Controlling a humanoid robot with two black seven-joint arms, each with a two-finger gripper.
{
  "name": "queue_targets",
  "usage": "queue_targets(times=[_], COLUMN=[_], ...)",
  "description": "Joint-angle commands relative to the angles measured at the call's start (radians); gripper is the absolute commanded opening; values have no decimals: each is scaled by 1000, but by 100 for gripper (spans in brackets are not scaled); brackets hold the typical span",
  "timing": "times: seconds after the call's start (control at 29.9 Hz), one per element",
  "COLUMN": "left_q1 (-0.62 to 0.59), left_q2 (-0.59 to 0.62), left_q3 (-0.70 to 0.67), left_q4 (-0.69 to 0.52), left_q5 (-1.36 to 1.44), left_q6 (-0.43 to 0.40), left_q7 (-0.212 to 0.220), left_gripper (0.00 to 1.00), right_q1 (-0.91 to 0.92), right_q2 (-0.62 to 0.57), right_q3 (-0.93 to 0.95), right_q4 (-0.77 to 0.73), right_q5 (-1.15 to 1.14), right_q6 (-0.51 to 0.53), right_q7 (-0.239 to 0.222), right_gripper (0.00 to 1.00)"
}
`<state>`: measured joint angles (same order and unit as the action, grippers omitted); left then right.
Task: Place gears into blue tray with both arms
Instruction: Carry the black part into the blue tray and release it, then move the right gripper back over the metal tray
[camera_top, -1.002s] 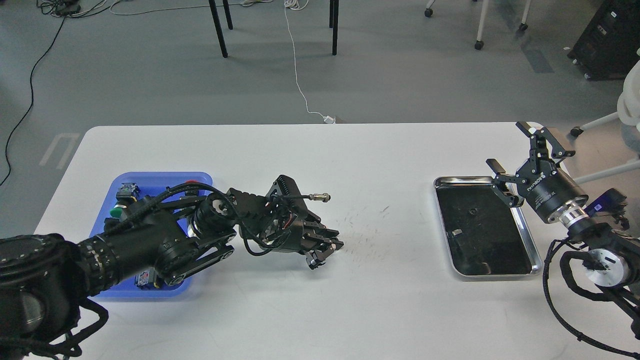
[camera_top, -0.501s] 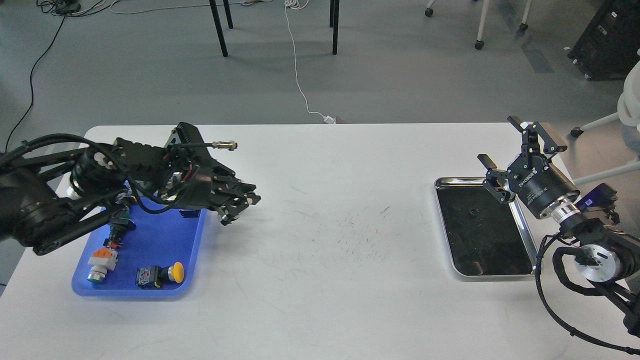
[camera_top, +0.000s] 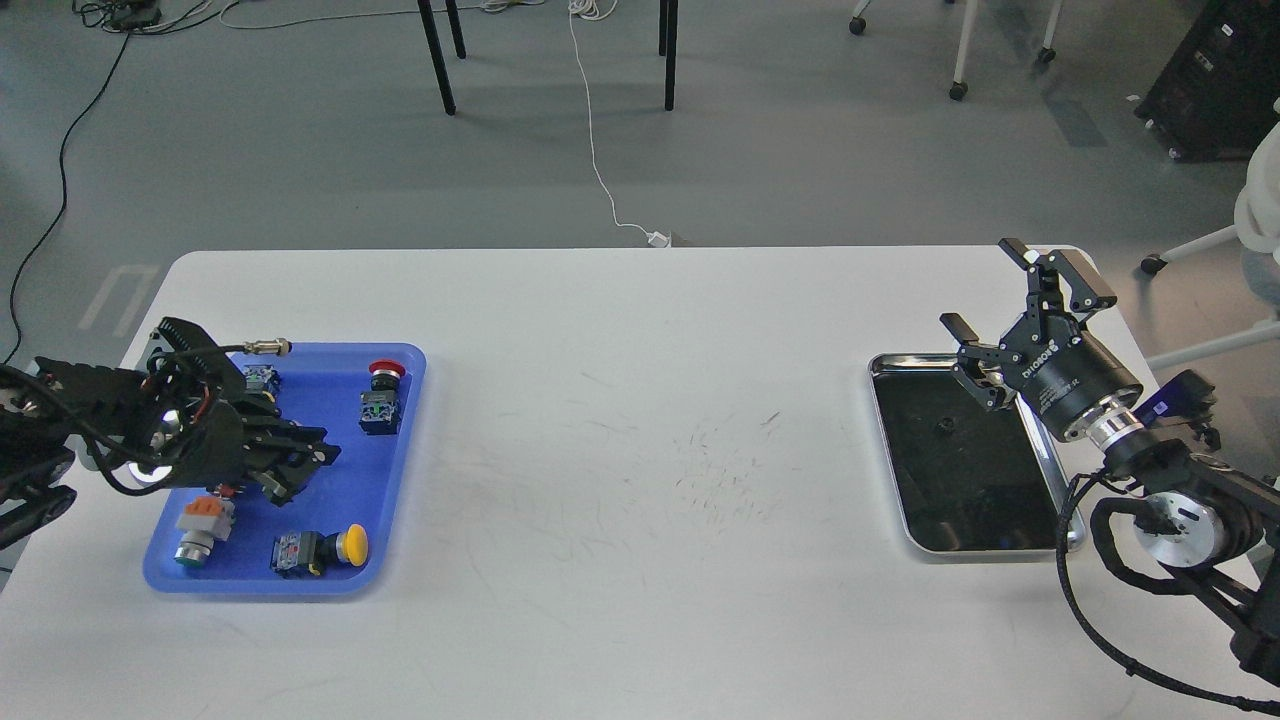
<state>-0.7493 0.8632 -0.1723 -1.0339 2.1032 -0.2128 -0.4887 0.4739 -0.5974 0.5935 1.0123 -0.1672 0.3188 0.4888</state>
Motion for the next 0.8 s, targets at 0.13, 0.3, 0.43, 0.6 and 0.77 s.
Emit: queue_targets(times=[0.13, 0.3, 0.43, 0.6, 0.77], left_q1=[15, 16, 18, 18, 28], left_q2=[-24, -52, -53, -43, -41], left_q3=[-12, -16, -21, -107, -292], left_q4=[72, 94, 94, 78, 16], left_q5=[0, -2, -8, -41, -274], left_q6=[16, 39, 62, 81, 69], left_q7=[0, 0, 0, 0, 0], left_gripper=[19, 35, 82, 90, 91], right_q1=[0, 2, 2, 2, 8], right_q2=[1, -1, -1, -12, -35], right_q3=[2, 2, 3, 3, 0], right_q4=[2, 2, 2, 2, 6], right_q5=[0, 0, 0, 0, -11], right_q6=[0, 0, 0, 2, 17], right_q7=[0, 0, 0, 0, 0], right_gripper=[98, 98, 98, 98, 98])
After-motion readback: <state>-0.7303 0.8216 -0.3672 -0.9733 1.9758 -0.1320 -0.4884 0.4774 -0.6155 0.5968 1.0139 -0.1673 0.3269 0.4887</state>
